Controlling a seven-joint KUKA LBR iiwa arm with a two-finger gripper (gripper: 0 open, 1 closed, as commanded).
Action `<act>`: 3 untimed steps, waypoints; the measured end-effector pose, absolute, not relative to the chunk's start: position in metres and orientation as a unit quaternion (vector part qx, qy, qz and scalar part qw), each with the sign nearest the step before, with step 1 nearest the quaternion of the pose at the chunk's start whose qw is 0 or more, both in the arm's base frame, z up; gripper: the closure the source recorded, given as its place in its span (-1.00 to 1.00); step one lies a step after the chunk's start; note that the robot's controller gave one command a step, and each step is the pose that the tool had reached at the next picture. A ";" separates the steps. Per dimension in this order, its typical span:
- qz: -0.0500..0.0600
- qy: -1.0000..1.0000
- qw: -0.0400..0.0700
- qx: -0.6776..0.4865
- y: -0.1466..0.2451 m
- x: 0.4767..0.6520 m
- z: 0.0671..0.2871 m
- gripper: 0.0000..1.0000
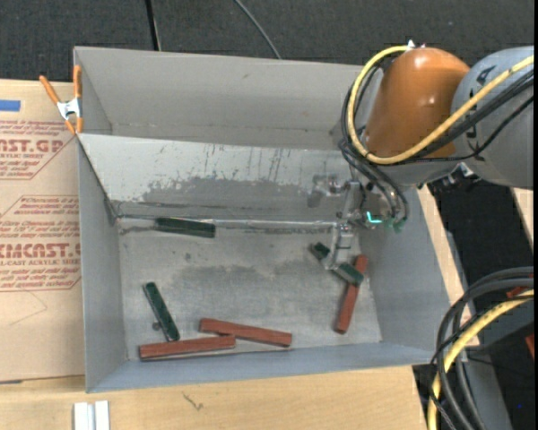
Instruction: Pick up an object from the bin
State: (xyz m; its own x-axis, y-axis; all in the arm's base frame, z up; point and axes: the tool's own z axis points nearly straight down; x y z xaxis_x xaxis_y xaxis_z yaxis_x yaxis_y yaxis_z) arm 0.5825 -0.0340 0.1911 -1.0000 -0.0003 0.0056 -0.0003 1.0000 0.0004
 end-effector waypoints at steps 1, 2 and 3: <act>0.000 -1.000 -0.001 0.000 -0.034 0.584 0.196 -1.00; 0.000 -1.000 -0.005 0.013 -0.073 0.585 0.148 -1.00; 0.000 -0.998 -0.002 -0.059 -0.083 0.575 0.097 -1.00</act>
Offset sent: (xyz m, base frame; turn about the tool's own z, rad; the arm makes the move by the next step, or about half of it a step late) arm -0.0019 -0.0834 -0.0965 -0.0431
